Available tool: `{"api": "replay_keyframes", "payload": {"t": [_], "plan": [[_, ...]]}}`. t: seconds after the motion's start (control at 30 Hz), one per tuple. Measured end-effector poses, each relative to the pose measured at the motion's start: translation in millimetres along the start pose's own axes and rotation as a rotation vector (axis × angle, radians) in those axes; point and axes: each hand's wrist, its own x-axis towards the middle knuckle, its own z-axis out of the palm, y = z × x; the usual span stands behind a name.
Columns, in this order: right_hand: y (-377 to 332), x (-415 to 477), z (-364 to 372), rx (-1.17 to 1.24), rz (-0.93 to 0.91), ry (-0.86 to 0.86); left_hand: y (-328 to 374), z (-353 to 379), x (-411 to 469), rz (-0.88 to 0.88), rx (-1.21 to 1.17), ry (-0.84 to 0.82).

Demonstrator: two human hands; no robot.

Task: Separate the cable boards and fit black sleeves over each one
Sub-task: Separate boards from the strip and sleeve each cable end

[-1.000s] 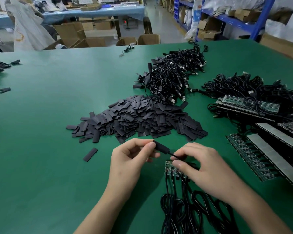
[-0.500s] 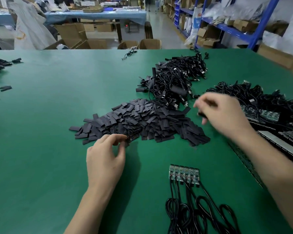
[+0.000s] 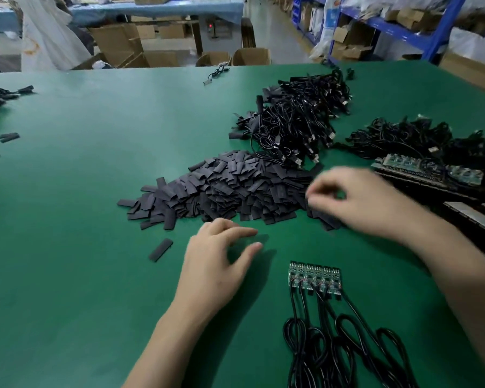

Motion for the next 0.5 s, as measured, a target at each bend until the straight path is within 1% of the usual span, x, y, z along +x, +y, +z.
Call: {"api": "replay_keyframes", "payload": {"t": [0.07,0.1,0.13,0.23,0.3,0.4,0.5], "plan": [[6,-32,23,0.019,0.044,-0.159,6,7,-4,0.053,0.028,-0.082],[9,-43,33,0.016,0.051,-0.197,9,10,-6,0.085,0.054,-0.115],[9,-52,41,0.013,0.048,-0.201,11,13,-7,0.113,0.079,-0.142],[4,-62,57,0.045,0.03,-0.132,17,18,-9,0.135,0.086,-0.19],[-1,-63,66,0.111,0.033,-0.082,21,19,-10,0.122,0.011,-0.199],[-2,-65,73,0.378,0.084,-0.013,25,19,-11,0.094,-0.205,-0.194],[2,-69,73,0.579,0.098,-0.009,28,17,-11,-0.017,-0.428,-0.234]]}}
